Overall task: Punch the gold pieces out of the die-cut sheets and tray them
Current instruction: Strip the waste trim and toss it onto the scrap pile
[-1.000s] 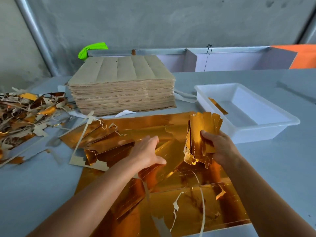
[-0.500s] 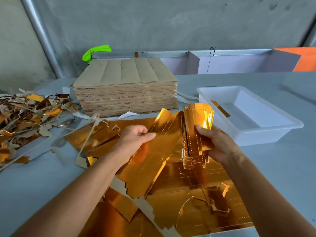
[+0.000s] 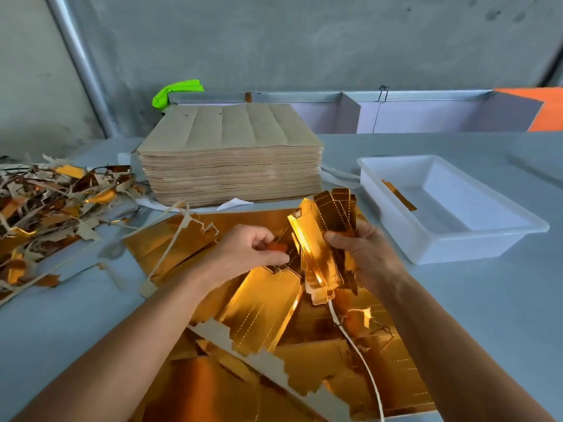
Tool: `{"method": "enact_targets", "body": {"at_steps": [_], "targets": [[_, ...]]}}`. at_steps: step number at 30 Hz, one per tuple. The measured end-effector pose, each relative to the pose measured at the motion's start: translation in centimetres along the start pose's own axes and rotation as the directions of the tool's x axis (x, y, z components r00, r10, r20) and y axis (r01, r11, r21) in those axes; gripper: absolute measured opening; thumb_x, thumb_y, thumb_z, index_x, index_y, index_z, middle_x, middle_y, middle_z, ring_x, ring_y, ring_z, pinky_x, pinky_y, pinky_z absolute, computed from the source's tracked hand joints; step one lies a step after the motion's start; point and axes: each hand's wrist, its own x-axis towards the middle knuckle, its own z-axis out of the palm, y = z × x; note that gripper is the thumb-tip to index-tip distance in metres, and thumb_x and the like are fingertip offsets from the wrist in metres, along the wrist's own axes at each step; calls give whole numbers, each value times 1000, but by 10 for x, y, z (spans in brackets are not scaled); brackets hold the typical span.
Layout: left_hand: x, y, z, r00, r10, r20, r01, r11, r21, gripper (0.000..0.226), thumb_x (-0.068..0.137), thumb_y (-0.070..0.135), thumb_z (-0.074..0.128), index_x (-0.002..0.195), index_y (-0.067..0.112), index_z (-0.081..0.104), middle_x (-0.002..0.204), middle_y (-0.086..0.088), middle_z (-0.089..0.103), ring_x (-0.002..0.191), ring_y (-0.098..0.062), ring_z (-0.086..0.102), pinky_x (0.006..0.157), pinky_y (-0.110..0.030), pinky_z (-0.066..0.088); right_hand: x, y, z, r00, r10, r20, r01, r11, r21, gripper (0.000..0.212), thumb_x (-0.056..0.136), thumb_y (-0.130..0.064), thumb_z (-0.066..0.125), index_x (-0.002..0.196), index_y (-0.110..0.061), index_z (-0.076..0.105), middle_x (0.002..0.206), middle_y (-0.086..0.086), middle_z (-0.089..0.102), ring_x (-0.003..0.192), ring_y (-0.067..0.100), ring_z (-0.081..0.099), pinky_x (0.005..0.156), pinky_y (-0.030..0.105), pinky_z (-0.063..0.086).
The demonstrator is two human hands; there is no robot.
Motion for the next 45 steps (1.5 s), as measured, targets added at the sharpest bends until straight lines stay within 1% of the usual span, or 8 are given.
{"method": "enact_targets", "body": {"at_steps": [5, 12, 20, 26, 31, 35, 40, 45], "targets": [[0, -5, -8, 999, -32, 21, 22, 925, 379, 51, 69, 27, 84, 115, 25, 61, 95, 19, 55, 91, 2, 52, 68, -13, 39, 3, 7, 2, 985, 66, -157, -56, 996, 69, 22, 81, -12, 68, 103, -13, 66, 100, 9, 71, 88, 27, 70, 77, 44, 56], [1, -4, -6, 996, 20, -92, 8, 956, 293, 23, 68, 17, 84, 65, 22, 62, 70, -1, 66, 67, -12, 59, 65, -33, 49, 7, 13, -7, 931, 214, -296, -118, 943, 311, 19, 81, -7, 71, 95, -17, 64, 86, 6, 70, 59, 24, 71, 44, 36, 54], [-5, 4, -10, 954, -24, 300, -48, 972, 230, 24, 80, 10, 70, 83, 34, 71, 84, 26, 67, 79, 12, 56, 68, -17, 39, 12, 9, -14, 915, 288, -282, -176, 915, 363, 23, 82, -13, 71, 100, -21, 59, 102, 8, 69, 92, 33, 67, 82, 56, 53], [-8, 8, -14, 840, -144, 523, -75, 924, 375, 18, 83, 20, 71, 95, 34, 69, 100, 13, 63, 93, -4, 56, 81, -25, 47, 13, 1, -31, 892, 300, -338, -161, 909, 383, 44, 83, -16, 72, 121, -19, 50, 113, 9, 62, 104, 38, 59, 90, 61, 46], [7, 22, -16, 998, 55, 20, -59, 957, 284, 23, 93, 35, 54, 114, 26, 60, 113, 15, 57, 100, -2, 54, 80, -18, 40, 10, -7, -32, 945, 292, -150, -248, 934, 257, 33, 79, -9, 71, 106, -17, 55, 114, 13, 64, 99, 38, 64, 73, 54, 54], [17, 30, 4, 993, 58, 103, -58, 998, -2, 34, 99, 25, 44, 133, 24, 46, 110, 11, 50, 98, -2, 52, 74, -18, 43, 8, -10, -16, 940, 340, -32, -321, 910, 262, 37, 76, -10, 72, 108, -19, 56, 110, 14, 68, 94, 36, 68, 65, 51, 56], [18, 19, 29, 991, -54, -120, 23, 967, -252, 24, 100, 11, 41, 91, 24, 59, 100, -13, 64, 89, -25, 64, 81, -40, 52, 8, -7, -6, 919, 389, -65, -332, 853, 402, 24, 82, -13, 71, 98, -21, 54, 99, 12, 67, 85, 37, 64, 51, 51, 53], [17, 21, 49, 973, -136, -185, 57, 923, -381, 33, 103, 12, 34, 132, 16, 48, 114, 0, 57, 92, -11, 59, 64, -18, 52, 13, -2, 7, 898, 409, -163, -292, 829, 476, 20, 87, -10, 65, 94, -22, 50, 97, 11, 64, 85, 35, 61, 65, 57, 47]]}}
